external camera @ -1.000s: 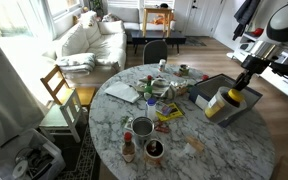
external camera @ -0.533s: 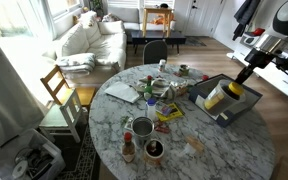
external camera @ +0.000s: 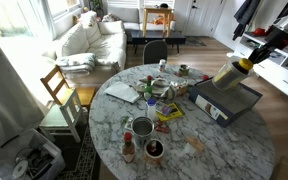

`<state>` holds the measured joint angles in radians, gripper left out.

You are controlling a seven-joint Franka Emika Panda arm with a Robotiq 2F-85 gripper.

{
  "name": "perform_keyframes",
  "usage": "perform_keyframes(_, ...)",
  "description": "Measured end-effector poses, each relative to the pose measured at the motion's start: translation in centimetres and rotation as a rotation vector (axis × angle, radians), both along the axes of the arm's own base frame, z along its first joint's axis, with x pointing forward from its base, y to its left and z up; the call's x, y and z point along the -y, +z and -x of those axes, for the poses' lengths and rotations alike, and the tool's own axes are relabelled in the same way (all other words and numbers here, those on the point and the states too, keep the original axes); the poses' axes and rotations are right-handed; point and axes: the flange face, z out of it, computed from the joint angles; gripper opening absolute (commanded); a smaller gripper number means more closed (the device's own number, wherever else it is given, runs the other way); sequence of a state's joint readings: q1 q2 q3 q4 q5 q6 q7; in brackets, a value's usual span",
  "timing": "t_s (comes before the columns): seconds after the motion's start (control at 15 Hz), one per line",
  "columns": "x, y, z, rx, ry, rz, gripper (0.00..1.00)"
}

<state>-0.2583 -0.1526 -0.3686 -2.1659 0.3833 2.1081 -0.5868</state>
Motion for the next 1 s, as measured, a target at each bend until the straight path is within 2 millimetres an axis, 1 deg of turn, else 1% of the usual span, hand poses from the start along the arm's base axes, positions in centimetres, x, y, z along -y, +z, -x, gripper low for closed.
perform_keyframes(0.07, 0.8, 0.0, 0.0, -0.008, -0.05, -0.011, 0.01)
perform_keyframes(0.2, 1.9, -0.9, -0.5, -0.037, -0.143, -0.043, 0.01)
perform_keyframes(0.33, 2.5, -2.6, -1.5, -0.076, -0.214, -0.073, 0.01)
perform_keyframes(0.67, 3.7, -7.3, -4.3, -0.196, -0.358, -0.107, 0.01)
perform_keyframes(1.0, 5.0, -10.5, -5.6, -0.265, -0.444, -0.119, 0.01)
